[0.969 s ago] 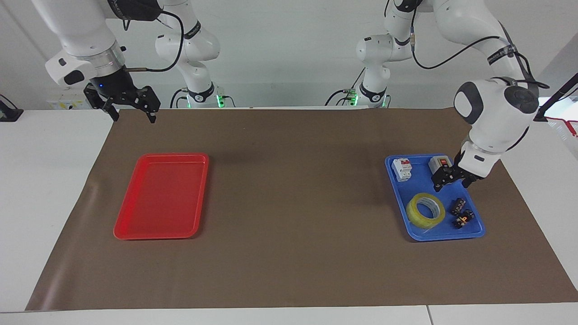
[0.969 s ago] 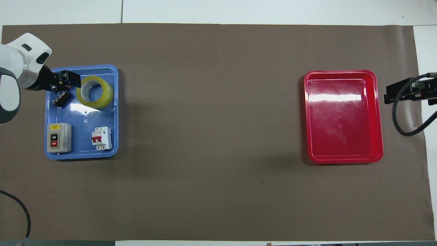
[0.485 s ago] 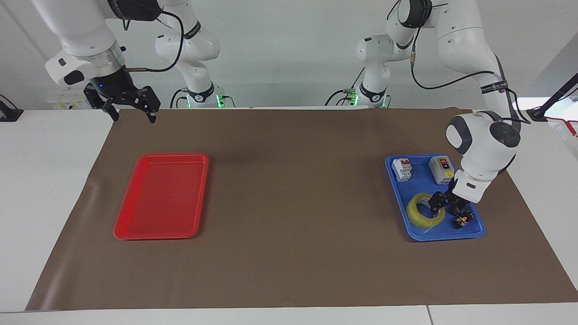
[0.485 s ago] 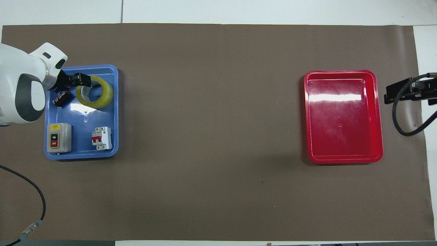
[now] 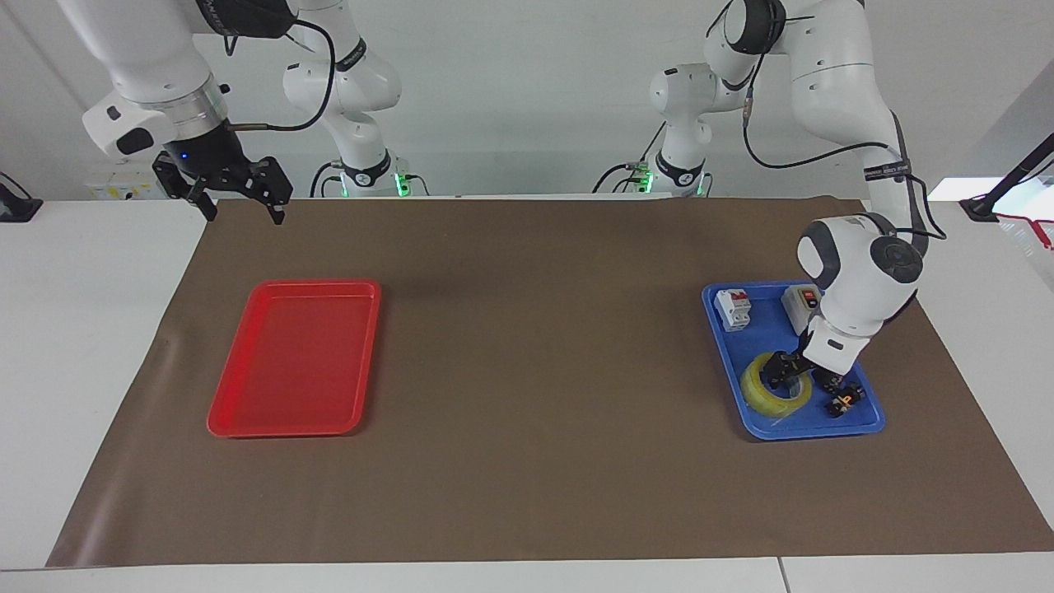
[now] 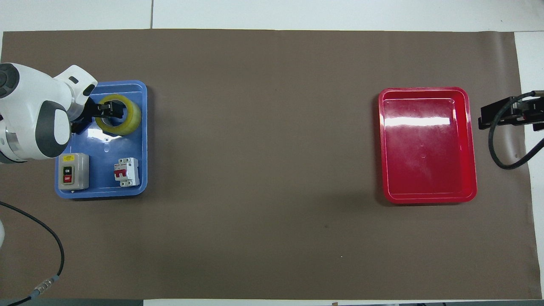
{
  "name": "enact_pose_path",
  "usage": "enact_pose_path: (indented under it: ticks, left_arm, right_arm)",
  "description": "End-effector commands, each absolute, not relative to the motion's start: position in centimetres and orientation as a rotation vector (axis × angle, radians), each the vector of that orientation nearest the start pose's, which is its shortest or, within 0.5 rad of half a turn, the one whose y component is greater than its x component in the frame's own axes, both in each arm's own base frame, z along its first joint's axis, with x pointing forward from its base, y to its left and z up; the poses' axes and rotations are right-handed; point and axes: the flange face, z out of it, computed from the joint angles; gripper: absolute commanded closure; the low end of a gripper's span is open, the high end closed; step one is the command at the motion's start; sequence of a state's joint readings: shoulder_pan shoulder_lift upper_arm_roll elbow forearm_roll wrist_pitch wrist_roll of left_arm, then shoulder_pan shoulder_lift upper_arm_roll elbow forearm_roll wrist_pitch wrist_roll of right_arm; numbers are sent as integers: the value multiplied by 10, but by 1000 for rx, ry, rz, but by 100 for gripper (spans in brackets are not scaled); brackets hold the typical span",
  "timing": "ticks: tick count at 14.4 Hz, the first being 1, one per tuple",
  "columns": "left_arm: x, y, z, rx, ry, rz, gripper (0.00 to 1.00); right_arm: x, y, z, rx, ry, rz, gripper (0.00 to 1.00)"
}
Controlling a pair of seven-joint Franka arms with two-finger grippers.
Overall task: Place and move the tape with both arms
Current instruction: 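Grasp the yellow tape with the left gripper and lift it out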
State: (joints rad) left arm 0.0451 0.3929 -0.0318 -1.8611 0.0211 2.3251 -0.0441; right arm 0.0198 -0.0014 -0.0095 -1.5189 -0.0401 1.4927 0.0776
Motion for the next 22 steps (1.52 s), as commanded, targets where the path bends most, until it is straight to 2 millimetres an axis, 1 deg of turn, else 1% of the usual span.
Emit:
enact_pose_path:
  ticks: [1,3,5,6,8,10,11,13,15,17,20,22]
  left_arm:
    - [636,9,318,-3144,-93,-135,100]
    - [636,15,324,-3142,-103,-147,100]
    - [636,16,329,-3142,-108,-152,100]
    - [636,15,339,-3140,-108,-171,100]
    - [633,10,359,-3141,-98,-143,100]
    - [630,6,382,-3142,-129,-109,100]
    - [628,-4,392,-3142,-136,-94,100]
    - [622,-38,409,-3140,-154,-87,100]
    - [614,-91,408,-3129,-203,-71,100]
    - [601,-144,411,-3128,-268,-82,100]
    - [575,-222,404,-3130,-314,-75,100]
    - [556,-274,398,-3118,-358,-106,100]
  right_arm:
    - [540,0,643,-3162,92,40,0]
    - [540,0,643,-3162,92,40,0]
    - [540,0,643,-3162,92,40,0]
    - [540,0,643,-3162,92,40,0]
    - [540,0,643,-3162,92,40,0]
    - [540,0,643,-3162,92,40,0]
    - [540,0,643,-3162,92,40,0]
    - [540,0,643,-3162,92,40,0]
    - [540,0,643,-3162,92,40,0]
    - [540,0,643,-3162,92,40,0]
    - [540,0,643,-3162,92,40,0]
    - [540,1,643,-3162,87,40,0]
